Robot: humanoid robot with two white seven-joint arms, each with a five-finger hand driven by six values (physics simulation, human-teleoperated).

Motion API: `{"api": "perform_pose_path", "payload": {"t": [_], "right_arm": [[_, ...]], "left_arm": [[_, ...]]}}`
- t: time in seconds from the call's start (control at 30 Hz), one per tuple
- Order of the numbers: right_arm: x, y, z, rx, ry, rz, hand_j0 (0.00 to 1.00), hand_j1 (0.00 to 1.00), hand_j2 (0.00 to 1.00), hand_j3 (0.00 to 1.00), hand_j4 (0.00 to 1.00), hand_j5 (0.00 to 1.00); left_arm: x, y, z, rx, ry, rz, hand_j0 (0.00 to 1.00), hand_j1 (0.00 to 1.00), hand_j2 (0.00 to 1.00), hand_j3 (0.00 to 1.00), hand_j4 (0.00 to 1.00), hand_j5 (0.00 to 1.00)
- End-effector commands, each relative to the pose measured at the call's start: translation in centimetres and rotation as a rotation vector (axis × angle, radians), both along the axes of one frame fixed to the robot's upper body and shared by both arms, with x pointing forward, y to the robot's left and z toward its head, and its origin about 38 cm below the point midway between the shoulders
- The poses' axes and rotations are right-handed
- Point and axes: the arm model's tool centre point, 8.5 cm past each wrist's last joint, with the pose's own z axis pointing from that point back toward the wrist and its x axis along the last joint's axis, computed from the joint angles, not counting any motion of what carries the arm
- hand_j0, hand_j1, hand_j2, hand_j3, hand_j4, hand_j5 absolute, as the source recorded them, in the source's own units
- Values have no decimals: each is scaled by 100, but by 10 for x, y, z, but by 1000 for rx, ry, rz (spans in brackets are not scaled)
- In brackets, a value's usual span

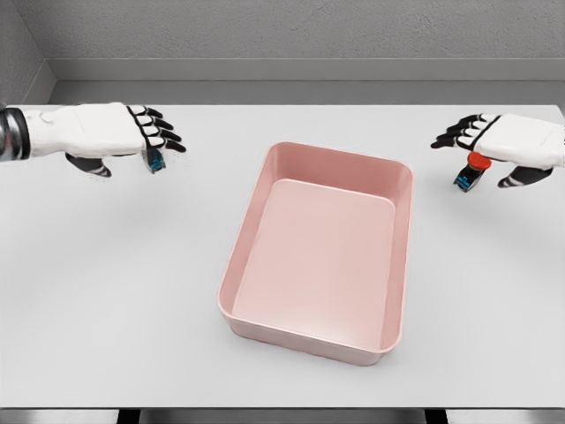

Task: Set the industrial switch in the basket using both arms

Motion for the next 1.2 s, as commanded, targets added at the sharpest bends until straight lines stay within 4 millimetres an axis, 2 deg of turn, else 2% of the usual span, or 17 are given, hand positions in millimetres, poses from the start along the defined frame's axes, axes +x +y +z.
{"api": "perform_pose_path", "payload": {"t": [0.0,0.1,0.2,0.3,0.4,0.43,0.57,0.63,0.77,0.97,1.07,1.1,1.17], "right_arm": [[4,7,-3,17,4,5,100,100,100,100,100,100],[23,5,-25,3,25,-43,100,100,100,100,100,100],[27,-8,-31,-19,33,-85,100,100,100,100,100,100],[32,-1,-39,-39,33,-75,100,100,100,100,100,100],[39,-2,-49,-29,49,-105,100,100,100,100,100,100],[41,-10,-51,-29,53,-133,100,100,100,100,100,100],[47,-13,-57,-40,55,-157,100,100,100,100,100,100],[48,-21,-60,-42,62,-182,100,100,100,100,100,100],[51,-18,-64,-36,64,-188,100,100,100,100,100,100],[55,-12,-64,-30,56,-182,100,100,100,100,100,100],[55,-12,-64,-31,56,-182,100,100,100,100,100,100],[54,-12,-64,-35,57,-182,100,100,100,100,100,100],[54,-12,-66,-58,53,-177,93,93,93,93,93,93]], "left_arm": [[16,1,-5,-4,-2,67,100,100,100,100,100,100],[21,-2,2,-9,-17,70,100,100,100,100,100,100],[39,-13,-8,30,-47,114,100,100,100,100,100,100],[42,-26,-11,26,-44,94,100,100,100,100,100,100],[43,-37,-20,42,-41,74,100,100,100,100,100,100],[43,-36,-22,46,-43,83,100,100,100,100,100,100],[40,-31,-42,79,-28,88,100,100,100,100,100,100],[49,-25,-47,85,-20,126,100,100,100,100,100,100],[58,-12,-51,103,-19,175,100,100,100,100,100,100],[59,-14,-55,118,-20,172,99,99,99,99,99,99],[73,-17,-67,153,-48,252,98,98,98,98,98,98],[73,-16,-71,159,-47,261,98,98,98,98,98,98],[73,-20,-72,157,-45,255,96,96,96,96,96,96]]}}
